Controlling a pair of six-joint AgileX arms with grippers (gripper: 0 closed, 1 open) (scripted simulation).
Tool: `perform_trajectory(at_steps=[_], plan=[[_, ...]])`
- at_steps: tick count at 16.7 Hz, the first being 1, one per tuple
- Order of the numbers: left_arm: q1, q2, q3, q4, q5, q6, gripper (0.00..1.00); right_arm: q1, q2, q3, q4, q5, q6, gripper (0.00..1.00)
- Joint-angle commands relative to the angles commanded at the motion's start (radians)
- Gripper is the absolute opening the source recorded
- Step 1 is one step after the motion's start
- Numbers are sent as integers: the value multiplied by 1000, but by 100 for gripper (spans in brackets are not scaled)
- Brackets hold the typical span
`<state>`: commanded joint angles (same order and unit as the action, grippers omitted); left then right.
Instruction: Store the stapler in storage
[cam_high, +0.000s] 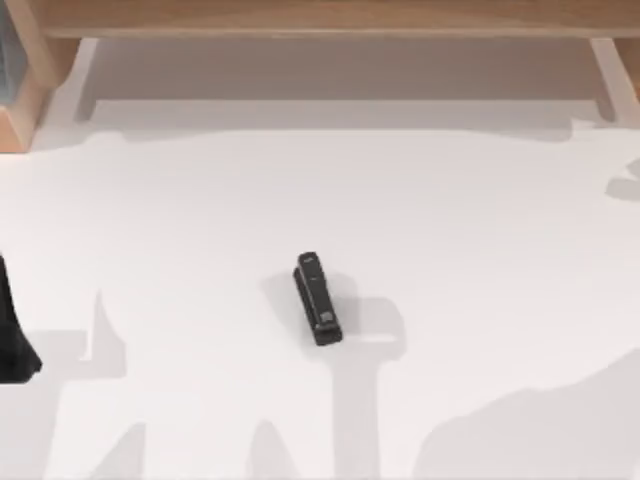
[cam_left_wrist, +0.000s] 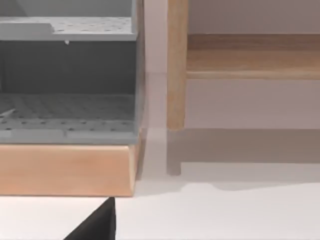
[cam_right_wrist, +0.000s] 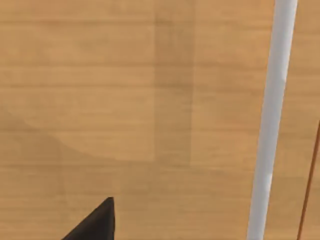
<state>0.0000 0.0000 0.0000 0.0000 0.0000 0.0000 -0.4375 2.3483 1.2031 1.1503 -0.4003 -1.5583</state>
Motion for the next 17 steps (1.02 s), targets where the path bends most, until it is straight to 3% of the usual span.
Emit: perform_trajectory(at_steps=[5,17], plan=[[0,0,0,0,0,0,100,2,5,11,-6,2,0,100],[0,0,0,0,0,0,100,2,5,11,-6,2,0,10]])
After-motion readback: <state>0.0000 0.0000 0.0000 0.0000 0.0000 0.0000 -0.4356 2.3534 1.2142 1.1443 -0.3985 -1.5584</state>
